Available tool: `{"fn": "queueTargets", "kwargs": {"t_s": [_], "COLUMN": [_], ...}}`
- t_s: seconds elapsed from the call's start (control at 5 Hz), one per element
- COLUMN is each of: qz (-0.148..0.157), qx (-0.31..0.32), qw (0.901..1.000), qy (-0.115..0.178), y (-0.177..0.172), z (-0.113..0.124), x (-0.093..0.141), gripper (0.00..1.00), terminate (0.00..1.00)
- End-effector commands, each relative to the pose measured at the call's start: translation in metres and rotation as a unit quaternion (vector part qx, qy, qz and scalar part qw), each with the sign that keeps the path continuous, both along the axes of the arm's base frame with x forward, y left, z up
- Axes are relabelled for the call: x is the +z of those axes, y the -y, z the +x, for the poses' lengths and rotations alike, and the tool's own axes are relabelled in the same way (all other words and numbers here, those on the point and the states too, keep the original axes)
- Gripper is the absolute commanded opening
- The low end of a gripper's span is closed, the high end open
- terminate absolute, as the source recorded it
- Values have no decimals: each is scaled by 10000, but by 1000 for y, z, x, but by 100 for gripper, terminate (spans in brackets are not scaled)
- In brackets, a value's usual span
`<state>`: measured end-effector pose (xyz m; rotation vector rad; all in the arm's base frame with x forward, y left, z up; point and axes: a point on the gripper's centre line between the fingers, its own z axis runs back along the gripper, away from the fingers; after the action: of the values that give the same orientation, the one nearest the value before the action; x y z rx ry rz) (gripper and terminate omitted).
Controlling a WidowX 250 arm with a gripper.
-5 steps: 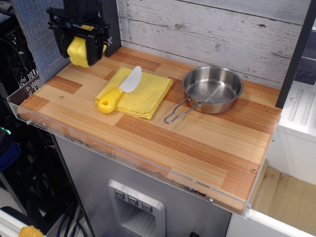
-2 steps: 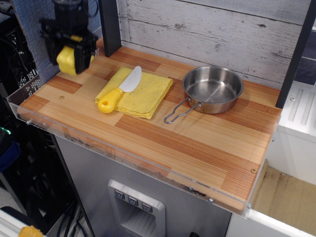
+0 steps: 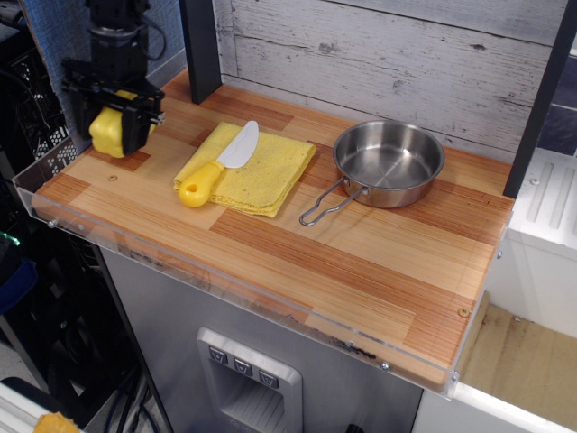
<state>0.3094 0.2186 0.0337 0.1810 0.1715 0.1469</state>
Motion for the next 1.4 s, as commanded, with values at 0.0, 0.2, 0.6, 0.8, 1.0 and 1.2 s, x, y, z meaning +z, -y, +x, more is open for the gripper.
{"fn": "queueTargets", "kwargs": {"t_s": [0.0,0.2,0.6,0.8,1.0,1.2], "qz": [142,41,-22,46,-132,-239], "qx": [25,-47,-121,-157,-400,-655], "qw": [9999,9998,9982,9958,9925,9906], "qy": [29,176,595,906,1148,1179], "y": [-20,-18,-23,-20,8,48], "z": [-2,-1,-5,-12,-14,-13], "x": [8,18,55,87,107,110], "gripper": [0,100,100,100,100,100], "terminate": [0,0,0,0,0,0]}}
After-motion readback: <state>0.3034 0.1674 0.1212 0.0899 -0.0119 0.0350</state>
